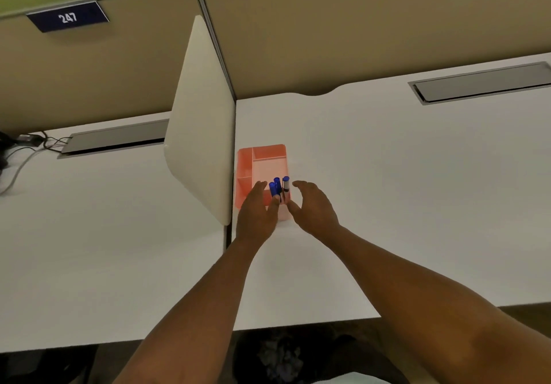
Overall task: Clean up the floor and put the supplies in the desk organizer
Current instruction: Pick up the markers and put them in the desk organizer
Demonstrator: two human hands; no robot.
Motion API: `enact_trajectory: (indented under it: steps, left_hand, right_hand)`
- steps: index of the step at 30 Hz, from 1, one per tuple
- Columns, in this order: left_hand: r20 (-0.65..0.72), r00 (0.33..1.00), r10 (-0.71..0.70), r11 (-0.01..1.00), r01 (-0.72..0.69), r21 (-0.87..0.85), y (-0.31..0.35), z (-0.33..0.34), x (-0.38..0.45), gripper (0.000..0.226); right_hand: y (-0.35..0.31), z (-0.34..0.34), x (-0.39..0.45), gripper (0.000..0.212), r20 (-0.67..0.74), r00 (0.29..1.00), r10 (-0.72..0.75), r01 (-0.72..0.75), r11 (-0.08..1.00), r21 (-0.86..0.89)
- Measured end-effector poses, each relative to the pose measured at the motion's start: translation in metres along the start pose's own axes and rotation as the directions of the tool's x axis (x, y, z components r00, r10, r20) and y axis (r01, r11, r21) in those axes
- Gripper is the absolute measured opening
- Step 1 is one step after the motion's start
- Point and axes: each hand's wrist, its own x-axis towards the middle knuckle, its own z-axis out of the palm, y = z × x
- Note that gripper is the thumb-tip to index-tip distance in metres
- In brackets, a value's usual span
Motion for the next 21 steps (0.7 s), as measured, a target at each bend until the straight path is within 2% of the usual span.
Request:
enact_trajectory:
  steps: [2, 5, 7, 10, 16, 21]
  left_hand:
    - [0.049, 0.996, 0.074, 0.988, -0.08, 0.131, -0.003, -0.005, -0.016, 0.055]
    - [0.082, 0.984, 0.158, 0.916, -0.177, 0.359, -0.011, -0.017, -0.046, 0.057]
    - [0.079, 0.977, 0.196, 0.877, -0.211, 0.432, -0.014, -0.026, -0.071, 0.059]
    - [0.101, 0.971, 0.214, 0.859, -0.237, 0.454, -0.02, -0.036, -0.11, 0.063]
    - [0.202, 0.943, 0.263, 0.837, -0.327, 0.439, -0.032, -0.044, -0.19, 0.066]
    - [0.304, 0.913, 0.272, 0.842, -0.379, 0.384, -0.031, -0.045, -0.247, 0.064]
  right_hand:
    - [0.001, 0.002, -0.022, 0.053, -0.043, 0.998, -0.047, 0.044, 0.997, -0.064]
    - [0.001, 0.004, -0.065, 0.057, -0.097, 0.989, -0.111, 0.087, 0.971, -0.223]
    - [0.001, 0.006, -0.097, 0.06, -0.127, 0.984, -0.127, 0.082, 0.945, -0.316]
    - [0.002, 0.009, -0.145, 0.063, -0.171, 0.98, -0.104, 0.034, 0.928, -0.37]
    - [0.008, 0.021, -0.249, 0.063, -0.277, 0.961, 0.027, -0.125, 0.931, -0.343]
    - [0.02, 0.016, -0.326, 0.061, -0.288, 0.955, 0.074, -0.189, 0.899, -0.396]
